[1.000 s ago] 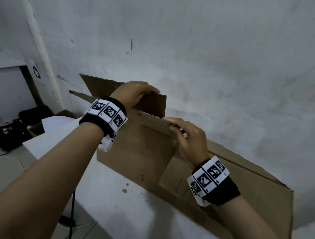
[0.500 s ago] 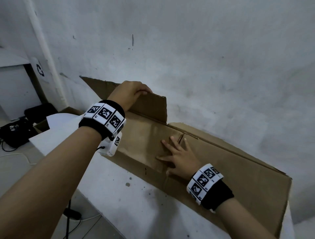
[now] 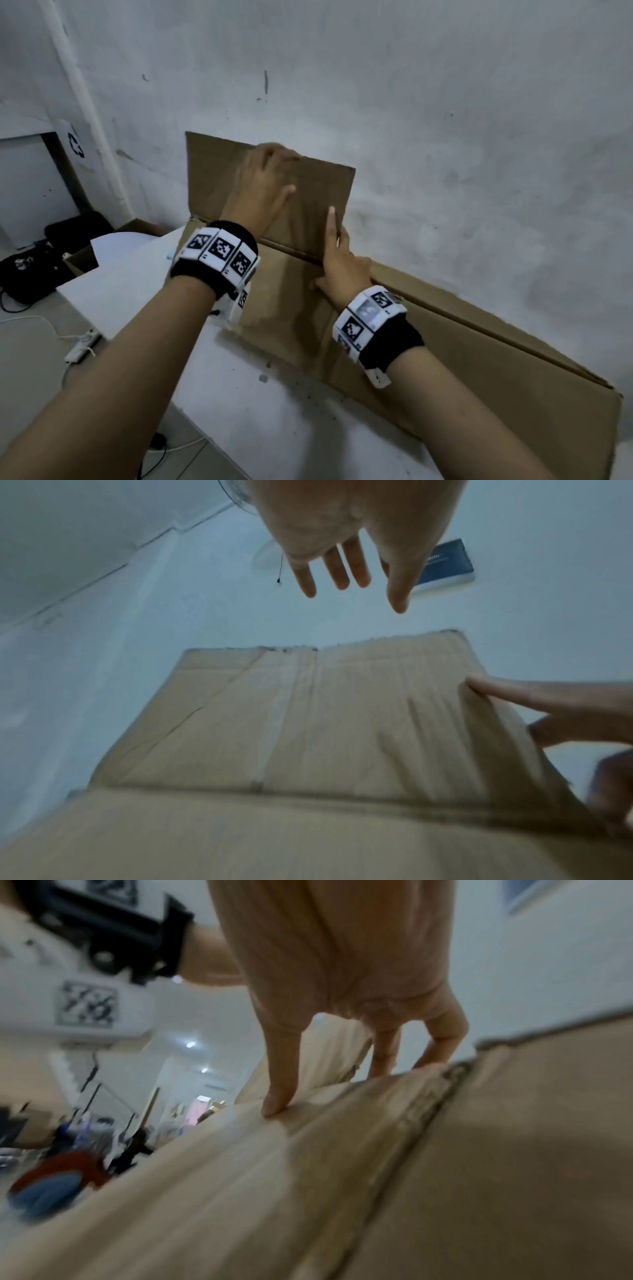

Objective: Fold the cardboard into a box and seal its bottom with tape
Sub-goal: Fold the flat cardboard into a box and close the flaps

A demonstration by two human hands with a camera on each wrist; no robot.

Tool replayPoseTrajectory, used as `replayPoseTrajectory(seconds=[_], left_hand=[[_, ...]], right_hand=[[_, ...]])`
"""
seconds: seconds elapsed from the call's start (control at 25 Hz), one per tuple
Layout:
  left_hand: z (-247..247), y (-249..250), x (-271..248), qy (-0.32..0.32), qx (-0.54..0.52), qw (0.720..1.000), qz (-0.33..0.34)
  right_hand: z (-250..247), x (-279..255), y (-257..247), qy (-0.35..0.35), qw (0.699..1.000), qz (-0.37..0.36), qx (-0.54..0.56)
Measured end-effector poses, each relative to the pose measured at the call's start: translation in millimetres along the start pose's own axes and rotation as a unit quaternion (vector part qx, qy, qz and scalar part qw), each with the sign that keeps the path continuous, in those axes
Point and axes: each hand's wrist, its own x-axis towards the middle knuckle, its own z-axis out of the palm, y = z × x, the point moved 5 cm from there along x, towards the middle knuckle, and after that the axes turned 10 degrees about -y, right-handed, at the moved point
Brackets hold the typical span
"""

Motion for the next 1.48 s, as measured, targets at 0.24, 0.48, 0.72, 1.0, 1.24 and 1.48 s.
replayPoseTrajectory(seconds=[0.24, 0.48, 0.72, 1.0, 1.24, 1.48], left_hand=[[111, -42, -49, -0.311, 0.062, 0.946, -0.065], [141, -51, -48, -0.258, 0.042, 0.963, -0.063], [147, -54, -46, -0.251, -0.001, 0.967, -0.045], [172, 33, -56, -0.307, 0.012, 0.952, 0.020], [169, 68, -55, -0.241, 0.016, 0.969, -0.044], [151, 66, -79, -0.148, -0.115, 0.980, -0.066]], right_hand=[[9, 15, 23, -0.044, 0.997, 0.055, -0.033], [12, 23, 28, -0.021, 0.996, 0.071, -0.055], [-10, -68, 105, 0.004, 0.980, 0.177, -0.096], [19, -81, 141, 0.075, 0.974, 0.190, -0.101], [15, -99, 159, 0.063, 0.981, 0.154, -0.101], [5, -170, 190, 0.142, 0.984, 0.093, -0.055]])
